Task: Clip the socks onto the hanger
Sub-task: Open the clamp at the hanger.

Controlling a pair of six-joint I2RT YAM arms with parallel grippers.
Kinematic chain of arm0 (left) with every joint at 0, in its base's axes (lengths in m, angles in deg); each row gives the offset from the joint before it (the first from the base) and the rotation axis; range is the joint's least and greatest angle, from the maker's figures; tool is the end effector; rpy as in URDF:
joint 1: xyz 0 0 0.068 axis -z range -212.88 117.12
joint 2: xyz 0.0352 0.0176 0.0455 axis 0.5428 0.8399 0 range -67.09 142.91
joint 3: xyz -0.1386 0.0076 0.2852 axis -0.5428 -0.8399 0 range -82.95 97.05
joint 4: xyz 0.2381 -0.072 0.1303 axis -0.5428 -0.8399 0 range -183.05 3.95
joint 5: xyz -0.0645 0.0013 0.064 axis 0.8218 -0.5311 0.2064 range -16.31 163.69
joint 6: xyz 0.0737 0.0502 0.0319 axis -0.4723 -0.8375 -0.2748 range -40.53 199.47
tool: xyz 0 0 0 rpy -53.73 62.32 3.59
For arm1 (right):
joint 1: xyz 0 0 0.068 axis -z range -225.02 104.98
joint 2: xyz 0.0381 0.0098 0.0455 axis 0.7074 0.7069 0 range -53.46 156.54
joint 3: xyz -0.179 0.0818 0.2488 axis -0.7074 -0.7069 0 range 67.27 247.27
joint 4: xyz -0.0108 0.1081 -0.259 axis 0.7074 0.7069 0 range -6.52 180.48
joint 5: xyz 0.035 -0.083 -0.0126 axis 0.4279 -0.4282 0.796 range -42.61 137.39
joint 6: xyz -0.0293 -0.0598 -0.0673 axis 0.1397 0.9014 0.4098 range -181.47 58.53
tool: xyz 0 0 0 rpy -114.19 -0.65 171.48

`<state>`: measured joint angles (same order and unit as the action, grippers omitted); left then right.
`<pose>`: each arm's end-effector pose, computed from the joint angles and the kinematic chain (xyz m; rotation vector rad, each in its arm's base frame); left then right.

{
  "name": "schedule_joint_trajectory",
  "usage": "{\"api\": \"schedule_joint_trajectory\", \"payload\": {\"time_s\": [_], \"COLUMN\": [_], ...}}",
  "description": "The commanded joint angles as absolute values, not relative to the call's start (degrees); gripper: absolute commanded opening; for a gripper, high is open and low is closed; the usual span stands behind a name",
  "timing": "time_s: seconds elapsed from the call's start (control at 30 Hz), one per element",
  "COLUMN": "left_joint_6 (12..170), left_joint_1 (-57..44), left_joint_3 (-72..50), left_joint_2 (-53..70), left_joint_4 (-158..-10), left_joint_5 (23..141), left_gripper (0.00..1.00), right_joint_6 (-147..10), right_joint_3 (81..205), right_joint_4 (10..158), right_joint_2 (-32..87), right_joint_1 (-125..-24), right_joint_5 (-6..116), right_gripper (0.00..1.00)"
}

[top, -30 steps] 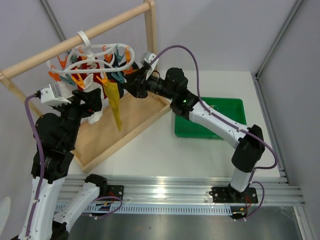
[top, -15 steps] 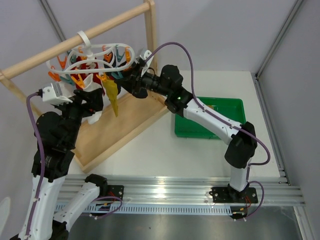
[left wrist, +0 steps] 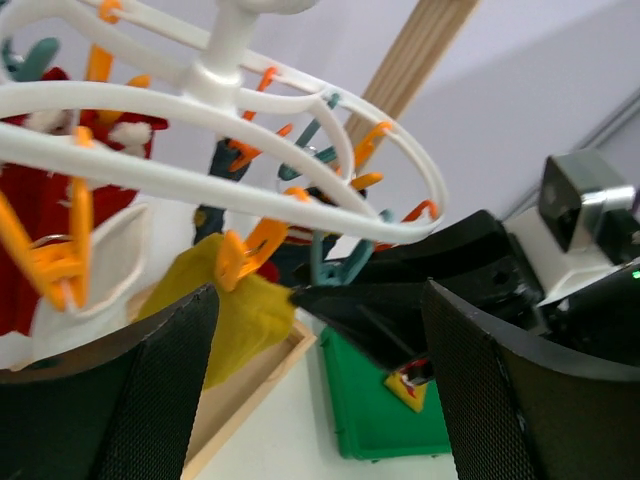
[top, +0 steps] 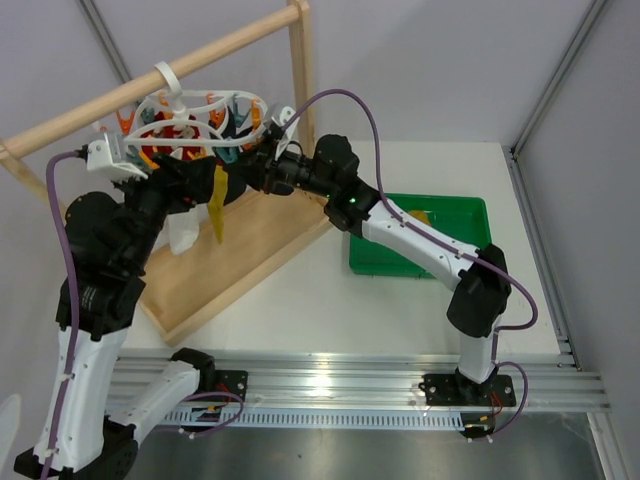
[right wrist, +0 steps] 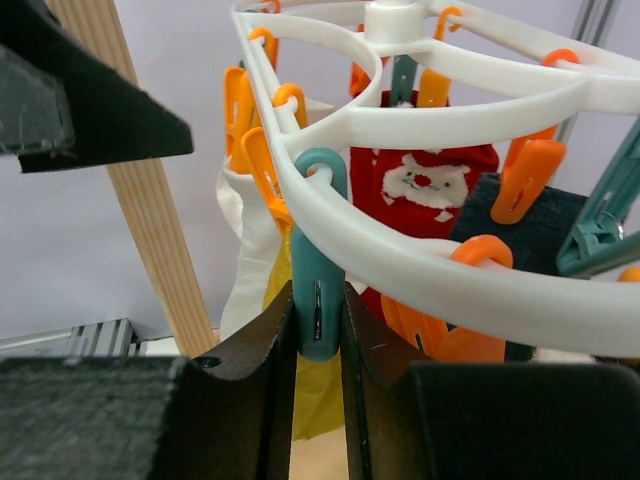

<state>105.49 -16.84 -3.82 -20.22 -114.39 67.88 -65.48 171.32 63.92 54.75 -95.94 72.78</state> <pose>0.1558 -0.0359 0.5428 -0.2148 1.5091 -0.5128 0.3069 0.4360 0.4885 -0.9072 1.0840 1.0914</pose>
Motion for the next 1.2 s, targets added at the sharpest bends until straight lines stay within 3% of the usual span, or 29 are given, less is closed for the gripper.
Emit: {"api": "schedule_joint_trajectory", "payload": {"time_s": [0.0, 0.23, 0.83, 1.17], "left_joint_6": [108.1, 107.3, 101.7, 101.4], "left_joint_1": [-16.0, -13.5, -12.4, -12.4], "left_joint_3": [0.7, 7.5, 5.6, 7.2], "left_joint_2": [-16.7, -11.1, -10.7, -7.6], "left_joint_4": [-115.1, -119.4, -120.2, -119.4], "left_joint_5": [73.2, 72.2, 68.8, 72.4], "left_gripper": [0.83, 0.81, 0.61, 0.58], "right_joint_6": [-64.7, -64.3, -64.6, -64.4], "right_joint_3": [172.7, 172.5, 172.2, 172.3], "right_joint_4": [63.2, 64.2, 64.8, 64.9], "right_joint_2": [52.4, 51.3, 50.3, 50.1], "right_joint_1": [-96.6, -97.5, -97.6, -97.5], "right_joint_5": [73.5, 74.4, 75.6, 75.4], "right_gripper": [0.11, 0.03, 0.01, 0.01]}}
